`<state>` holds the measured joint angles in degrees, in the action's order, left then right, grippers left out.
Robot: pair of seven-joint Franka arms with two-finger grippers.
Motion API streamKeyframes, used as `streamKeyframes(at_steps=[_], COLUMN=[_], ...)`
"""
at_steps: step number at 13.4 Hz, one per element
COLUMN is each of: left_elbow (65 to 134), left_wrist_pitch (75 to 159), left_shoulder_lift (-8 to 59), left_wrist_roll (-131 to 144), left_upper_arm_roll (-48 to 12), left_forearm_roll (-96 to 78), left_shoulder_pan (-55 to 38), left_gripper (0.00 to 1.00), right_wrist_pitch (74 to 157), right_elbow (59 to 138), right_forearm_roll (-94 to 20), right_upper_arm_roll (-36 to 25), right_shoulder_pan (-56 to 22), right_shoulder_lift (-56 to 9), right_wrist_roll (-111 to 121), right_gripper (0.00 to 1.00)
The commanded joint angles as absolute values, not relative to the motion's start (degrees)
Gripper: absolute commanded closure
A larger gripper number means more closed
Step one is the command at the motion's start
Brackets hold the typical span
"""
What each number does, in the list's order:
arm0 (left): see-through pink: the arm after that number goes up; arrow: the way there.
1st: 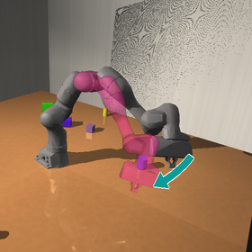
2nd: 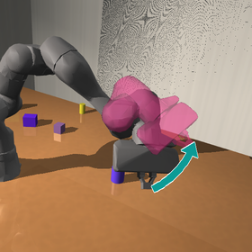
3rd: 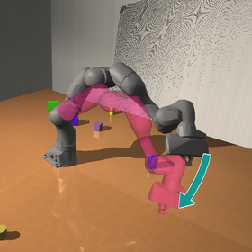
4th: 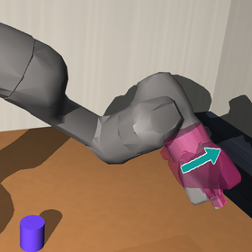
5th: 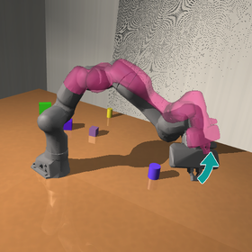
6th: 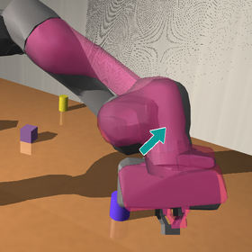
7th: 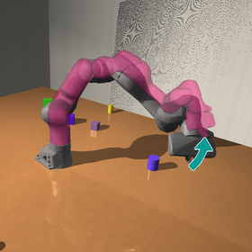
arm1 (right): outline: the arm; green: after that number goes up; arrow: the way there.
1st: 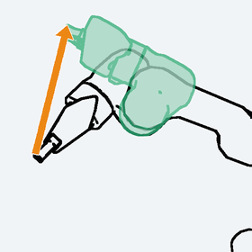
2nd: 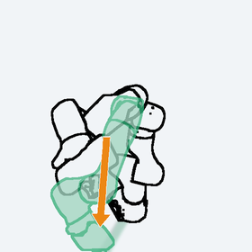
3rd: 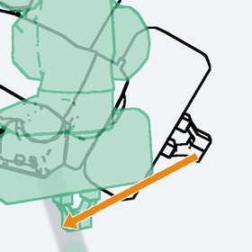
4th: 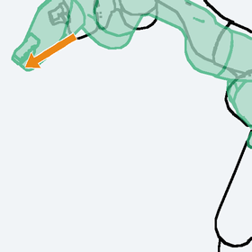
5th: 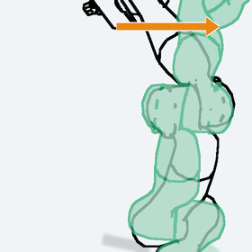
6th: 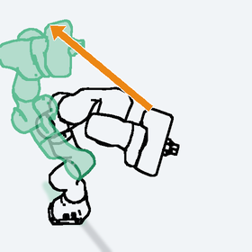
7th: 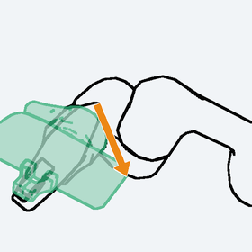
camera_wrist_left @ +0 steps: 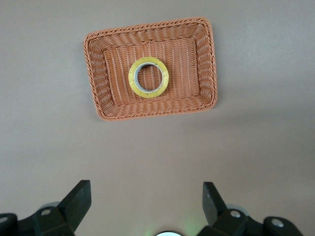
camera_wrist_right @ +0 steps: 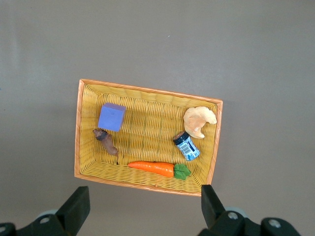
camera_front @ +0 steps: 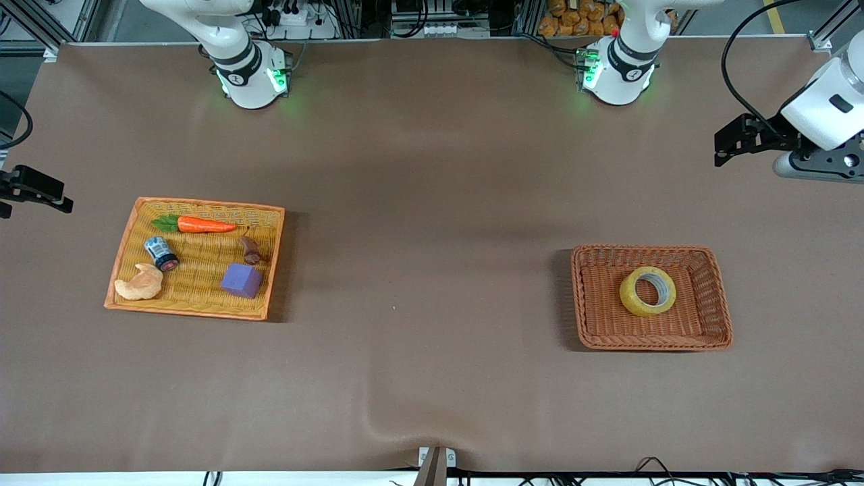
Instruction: Transfer tape with both arms
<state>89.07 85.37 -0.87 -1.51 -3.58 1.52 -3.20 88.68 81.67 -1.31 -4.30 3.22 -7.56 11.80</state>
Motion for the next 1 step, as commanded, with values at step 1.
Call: streamKeyframes(at_steps=[1], left_elbow=[87.89], left_wrist_pitch=[84.20], left_shoulder_lift=[-0.09], left_wrist_roll=[-2.46], left_upper_arm_roll=[-3.34], left_forearm_roll=[0.09], left_shoulder_pan=[-3.08], left_gripper=[0.00], right_wrist_pitch=[88.68], right_elbow=[81.74], right_forearm_roll=[-1.41], right_upper_arm_roll=[-4.48], right_shoulder_pan=[2.99], right_shoulder_lift=[-7.03], right_wrist_roll=[12.30], right_gripper=[0.00])
